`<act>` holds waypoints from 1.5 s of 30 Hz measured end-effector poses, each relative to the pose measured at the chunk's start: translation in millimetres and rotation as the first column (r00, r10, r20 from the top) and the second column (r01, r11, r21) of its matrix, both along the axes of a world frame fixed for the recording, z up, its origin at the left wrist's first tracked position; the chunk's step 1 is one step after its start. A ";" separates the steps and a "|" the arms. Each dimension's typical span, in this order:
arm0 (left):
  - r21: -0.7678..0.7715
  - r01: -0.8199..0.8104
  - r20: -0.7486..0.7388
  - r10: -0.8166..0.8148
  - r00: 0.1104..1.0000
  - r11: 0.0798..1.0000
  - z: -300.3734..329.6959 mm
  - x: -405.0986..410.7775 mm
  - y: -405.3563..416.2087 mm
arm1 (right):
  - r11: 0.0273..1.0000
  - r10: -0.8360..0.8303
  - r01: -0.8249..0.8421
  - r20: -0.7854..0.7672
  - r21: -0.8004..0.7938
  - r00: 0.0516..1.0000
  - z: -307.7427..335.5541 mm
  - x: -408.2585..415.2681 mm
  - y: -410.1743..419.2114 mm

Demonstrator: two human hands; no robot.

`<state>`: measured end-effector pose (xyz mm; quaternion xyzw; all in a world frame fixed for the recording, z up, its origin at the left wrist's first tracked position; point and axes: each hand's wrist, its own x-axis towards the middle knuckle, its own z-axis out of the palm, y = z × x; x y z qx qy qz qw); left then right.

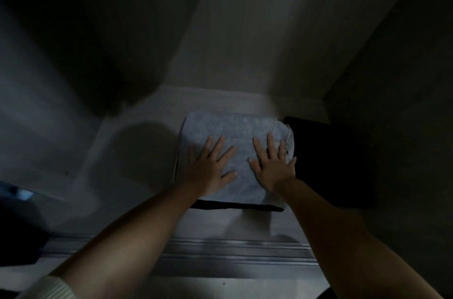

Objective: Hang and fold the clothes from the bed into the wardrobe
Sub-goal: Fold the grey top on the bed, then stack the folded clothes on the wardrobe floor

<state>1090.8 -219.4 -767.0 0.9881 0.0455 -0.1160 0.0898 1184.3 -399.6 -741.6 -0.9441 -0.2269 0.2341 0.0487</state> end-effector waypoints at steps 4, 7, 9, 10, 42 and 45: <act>0.050 -0.020 0.042 0.018 0.999 0.999 -15.4 -3.6 -7.0 | 1.000 0.015 -0.015 0.052 0.007 0.999 -23.0 0.0 -4.0; 0.018 -0.027 0.003 0.027 1.000 0.999 -11.9 -1.3 -7.3 | 1.000 0.021 -0.021 0.042 0.007 0.999 -25.2 2.6 -1.4; 0.017 -0.010 -0.053 0.011 0.999 1.000 -1.2 0.8 -6.1 | 0.999 0.018 -0.018 -0.013 -0.034 1.000 -16.4 4.6 1.8; 0.029 0.008 -0.096 -0.006 0.995 1.000 6.9 3.2 -4.5 | 0.997 0.023 -0.026 -0.040 -0.068 0.999 -8.1 6.5 4.0; -0.175 0.246 -0.060 -0.260 0.964 0.953 678.6 -84.9 -82.8 | 0.990 -0.133 0.138 0.111 -0.041 0.985 643.8 -152.3 -85.9; -0.112 0.364 -0.071 -0.373 0.925 0.925 687.3 -94.9 -97.0 | 0.978 -0.202 0.208 0.123 -0.034 0.972 648.0 -178.7 -104.3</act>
